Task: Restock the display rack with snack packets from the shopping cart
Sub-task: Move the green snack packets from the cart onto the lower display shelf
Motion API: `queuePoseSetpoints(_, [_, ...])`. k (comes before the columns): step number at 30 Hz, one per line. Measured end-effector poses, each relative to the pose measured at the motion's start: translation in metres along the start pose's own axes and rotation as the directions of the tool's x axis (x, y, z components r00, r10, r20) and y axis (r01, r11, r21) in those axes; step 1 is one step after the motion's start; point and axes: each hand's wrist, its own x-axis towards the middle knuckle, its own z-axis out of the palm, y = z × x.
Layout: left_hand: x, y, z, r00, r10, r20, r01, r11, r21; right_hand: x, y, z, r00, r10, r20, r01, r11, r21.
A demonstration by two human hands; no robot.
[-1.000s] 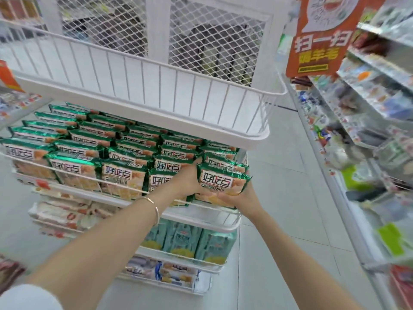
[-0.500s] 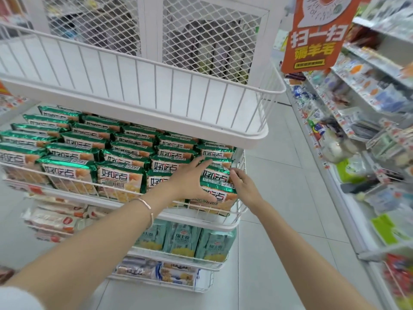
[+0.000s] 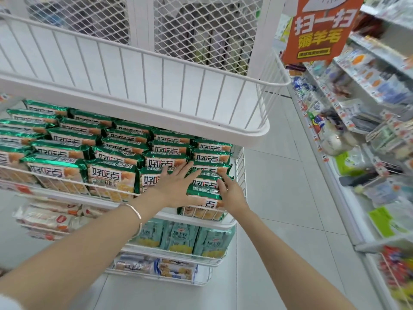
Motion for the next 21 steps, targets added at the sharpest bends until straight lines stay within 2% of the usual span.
queuePoseSetpoints(5, [0.0, -0.006, 0.002, 0.999, 0.008, -0.047, -0.009, 1.0, -0.019, -0.001, -0.005, 0.015, 0.996, 0.04, -0.08, -0.044, 0.998, -0.051])
queuePoseSetpoints(7, [0.001, -0.008, 0.001, 0.998, 0.003, -0.057, -0.003, 1.0, 0.0, 0.0, -0.004, 0.015, 0.998, 0.023, -0.059, -0.025, 0.999, -0.031])
queuePoseSetpoints(9, [0.0, -0.006, 0.002, 0.999, -0.009, -0.053, 0.009, 1.0, -0.008, -0.004, -0.006, 0.007, 1.0, 0.015, 0.001, -0.015, 0.994, 0.107])
queuePoseSetpoints(11, [-0.001, -0.004, 0.003, 0.998, -0.018, -0.055, 0.017, 0.999, -0.028, -0.01, -0.007, -0.006, 0.997, 0.052, 0.059, -0.069, 0.936, 0.346])
queuePoseSetpoints(12, [-0.003, -0.004, 0.003, 0.998, -0.021, -0.056, 0.019, 0.999, -0.041, -0.012, -0.007, -0.01, 0.995, 0.062, 0.078, -0.089, 0.91, 0.405])
queuePoseSetpoints(17, [-0.005, -0.004, 0.006, 0.998, -0.035, -0.059, 0.023, 0.978, -0.207, -0.006, -0.009, -0.003, 0.992, 0.103, 0.075, -0.119, 0.96, 0.255])
queuePoseSetpoints(19, [-0.005, -0.005, 0.003, 0.999, -0.03, -0.044, 0.019, 0.975, -0.223, -0.009, -0.013, -0.008, 0.991, 0.074, 0.114, -0.104, 0.952, 0.288])
queuePoseSetpoints(21, [-0.005, -0.006, 0.0, 1.0, -0.015, -0.023, 0.01, 0.979, -0.203, -0.009, -0.009, -0.016, 0.991, 0.033, 0.132, -0.064, 0.969, 0.239])
